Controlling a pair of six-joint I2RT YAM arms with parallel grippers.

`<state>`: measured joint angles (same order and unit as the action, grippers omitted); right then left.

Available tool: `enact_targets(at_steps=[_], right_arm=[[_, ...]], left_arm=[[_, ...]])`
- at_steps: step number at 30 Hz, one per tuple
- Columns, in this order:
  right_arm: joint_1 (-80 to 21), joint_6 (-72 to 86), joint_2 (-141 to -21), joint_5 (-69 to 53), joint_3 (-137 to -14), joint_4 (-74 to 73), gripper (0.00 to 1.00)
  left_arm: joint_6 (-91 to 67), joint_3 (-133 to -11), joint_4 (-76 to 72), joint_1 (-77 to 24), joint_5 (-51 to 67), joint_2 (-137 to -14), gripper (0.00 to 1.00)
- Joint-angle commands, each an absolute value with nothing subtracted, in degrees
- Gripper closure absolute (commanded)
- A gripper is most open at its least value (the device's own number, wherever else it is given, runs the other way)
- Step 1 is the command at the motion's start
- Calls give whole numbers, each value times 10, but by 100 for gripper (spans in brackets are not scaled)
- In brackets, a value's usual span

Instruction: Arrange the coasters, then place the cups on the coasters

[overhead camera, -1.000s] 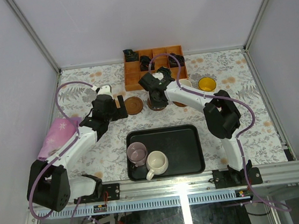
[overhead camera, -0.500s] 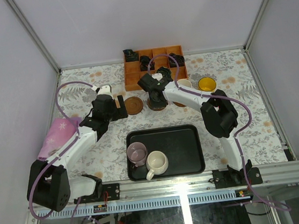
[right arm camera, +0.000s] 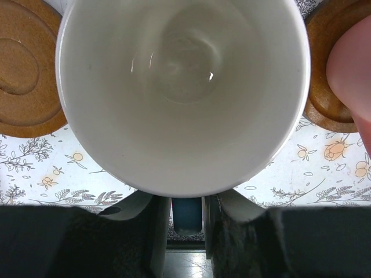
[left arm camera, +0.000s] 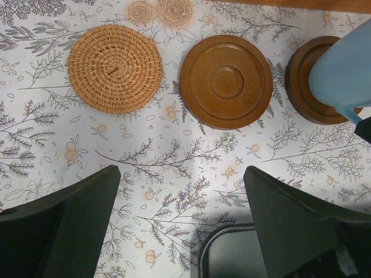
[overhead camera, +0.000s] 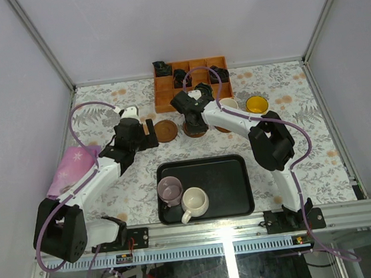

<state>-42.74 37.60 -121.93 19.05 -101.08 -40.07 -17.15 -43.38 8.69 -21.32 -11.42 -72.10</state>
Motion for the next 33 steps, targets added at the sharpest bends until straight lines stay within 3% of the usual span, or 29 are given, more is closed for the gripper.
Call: enact_targets(at_steps=[1,10,33], right_arm=[[-425,369,-1220,215,-1031,-401,65],[-425,367,-1217,212,-1030,-395,58],[-425,353,-1232,222,-1048,-397,58]], left_arm=[[-169,-429,58,-216,-119,-715,12],[-169,-429,57,-216,-118,-713,12],[-170,-428,56,-216,-115,-710,12]])
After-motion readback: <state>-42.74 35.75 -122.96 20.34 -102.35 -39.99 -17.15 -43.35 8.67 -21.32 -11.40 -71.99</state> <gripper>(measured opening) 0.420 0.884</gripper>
